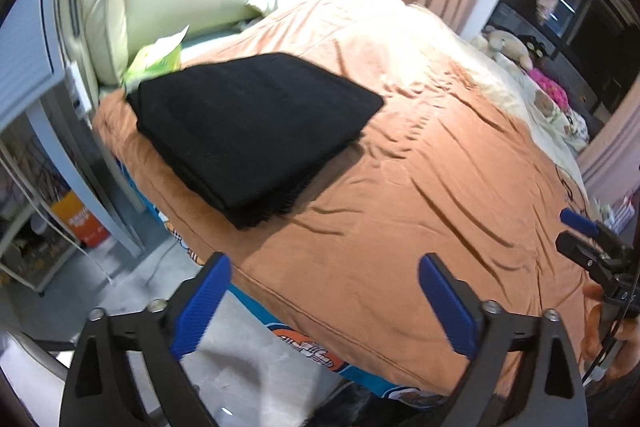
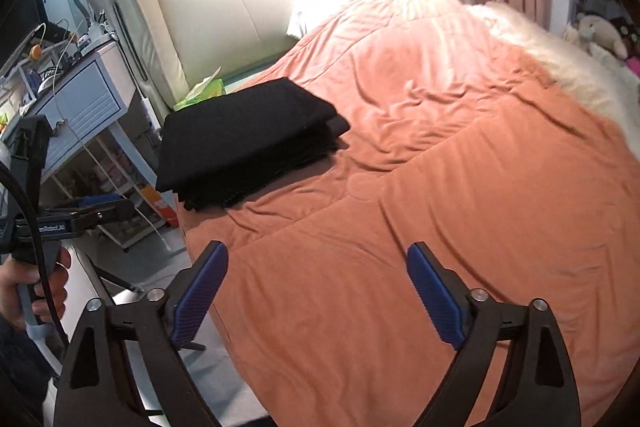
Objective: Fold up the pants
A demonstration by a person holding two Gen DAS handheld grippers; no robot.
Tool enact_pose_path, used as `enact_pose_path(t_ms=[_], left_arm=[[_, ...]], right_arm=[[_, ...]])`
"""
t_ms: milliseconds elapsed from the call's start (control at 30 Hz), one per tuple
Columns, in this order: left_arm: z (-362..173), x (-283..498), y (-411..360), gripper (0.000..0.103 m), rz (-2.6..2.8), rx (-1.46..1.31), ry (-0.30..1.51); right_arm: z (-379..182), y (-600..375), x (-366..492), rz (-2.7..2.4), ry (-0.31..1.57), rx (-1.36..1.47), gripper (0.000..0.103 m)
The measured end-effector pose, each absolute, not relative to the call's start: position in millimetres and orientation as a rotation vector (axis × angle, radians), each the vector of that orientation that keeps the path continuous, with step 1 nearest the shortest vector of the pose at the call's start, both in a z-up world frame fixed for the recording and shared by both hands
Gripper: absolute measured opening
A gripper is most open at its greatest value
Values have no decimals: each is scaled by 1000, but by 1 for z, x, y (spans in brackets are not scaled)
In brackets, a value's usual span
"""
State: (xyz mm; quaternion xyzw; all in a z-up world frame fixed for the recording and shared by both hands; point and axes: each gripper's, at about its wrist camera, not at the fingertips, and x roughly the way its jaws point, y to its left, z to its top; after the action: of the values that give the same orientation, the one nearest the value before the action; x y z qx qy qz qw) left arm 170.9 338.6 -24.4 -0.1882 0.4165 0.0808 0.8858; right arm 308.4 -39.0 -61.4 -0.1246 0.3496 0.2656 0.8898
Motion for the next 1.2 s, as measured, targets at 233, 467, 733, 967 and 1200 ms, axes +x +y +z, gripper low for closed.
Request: enact_pose_path(t_ms=[233,467,733,967,1200], left_arm=[[5,147,288,102,135,-300,825],[23,116,252,102,101,-269,791],[43,77,215,102,81,-213,739],[52,47,189,102,55,-181,710],[54,18,163,102,34,-151,680]], right_arm=[[-39,-66,245,494,645,-258,103],[-24,-99,188,470,614,-221,103],[-6,-133,127,444,589,-198,103],[-1,-160,78,429,578,-164,103],[-1,-187,31,392,553,-150,103]])
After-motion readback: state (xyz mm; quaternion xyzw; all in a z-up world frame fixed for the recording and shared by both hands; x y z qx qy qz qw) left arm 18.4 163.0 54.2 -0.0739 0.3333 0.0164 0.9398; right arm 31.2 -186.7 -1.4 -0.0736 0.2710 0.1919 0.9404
